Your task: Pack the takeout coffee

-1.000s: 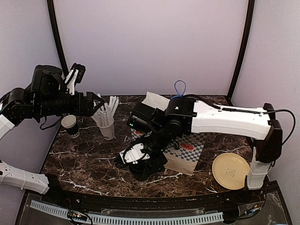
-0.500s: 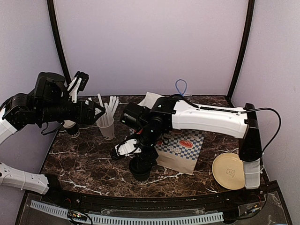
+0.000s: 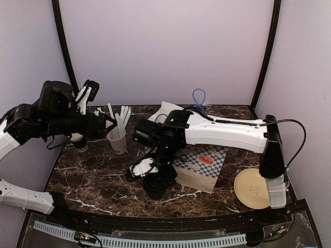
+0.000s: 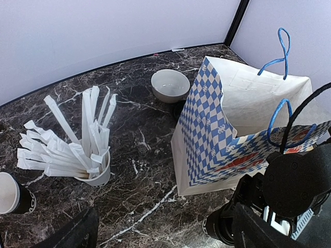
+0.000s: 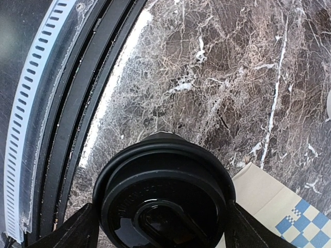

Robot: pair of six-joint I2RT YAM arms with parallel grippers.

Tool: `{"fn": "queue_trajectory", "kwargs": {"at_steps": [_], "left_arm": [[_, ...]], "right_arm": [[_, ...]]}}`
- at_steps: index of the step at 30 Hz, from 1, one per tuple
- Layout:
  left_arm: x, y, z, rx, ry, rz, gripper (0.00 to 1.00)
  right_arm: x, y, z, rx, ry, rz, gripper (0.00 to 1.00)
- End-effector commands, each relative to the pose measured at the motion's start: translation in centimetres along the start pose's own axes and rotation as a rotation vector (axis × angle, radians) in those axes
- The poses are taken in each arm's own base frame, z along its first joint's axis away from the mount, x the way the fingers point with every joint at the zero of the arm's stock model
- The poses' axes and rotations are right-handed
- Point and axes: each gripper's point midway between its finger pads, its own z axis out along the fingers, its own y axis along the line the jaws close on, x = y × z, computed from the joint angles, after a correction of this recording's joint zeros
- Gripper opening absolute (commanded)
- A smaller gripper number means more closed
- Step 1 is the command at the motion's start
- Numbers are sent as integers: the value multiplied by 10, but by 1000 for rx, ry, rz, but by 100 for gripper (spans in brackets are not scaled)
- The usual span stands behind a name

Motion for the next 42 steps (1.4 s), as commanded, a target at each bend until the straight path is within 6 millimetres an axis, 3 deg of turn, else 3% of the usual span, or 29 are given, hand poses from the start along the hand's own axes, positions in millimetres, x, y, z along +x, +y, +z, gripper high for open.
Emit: {"fn": "queue_trajectory", "kwargs": {"at_steps": [1,9,13,17,20,25,30,33,34,35,36,37,42], "left_arm": [[0,2,-1,-1,-14,9,92],[-5,3,-5,-8,-28,20,92],[-14,9,-9,-44,-44,51,92],[-36,14,-18,-98,-87,114,94],[-67,13,-29,-122,-160,184,96],[-111,3,-22,-161,-215,302,99],[-139,-12,16,-83,-170,315,96],[-148,-30,49,21,-112,352,92],[-140,-40,69,83,-69,368,92],[-144,-49,71,130,-67,398,93],[-134,-61,91,200,-21,413,93],[-137,-67,94,229,-21,432,94],[-122,-101,150,400,69,515,94]], "right_arm": [[2,-2,3,-8,10,6,79],[2,-2,3,29,20,2,77],[-21,11,-26,12,-55,-23,71],[-50,40,-82,-42,-227,-91,69],[-59,59,-136,-25,-346,-153,68],[-62,63,-236,85,-563,-183,67],[-23,61,-349,275,-782,-150,67],[7,64,-386,436,-795,-116,66],[16,63,-391,483,-778,-94,66],[26,64,-397,535,-761,-69,66],[35,59,-398,577,-740,-32,65],[44,54,-398,615,-719,8,64],[91,23,-382,715,-633,199,63]]}}
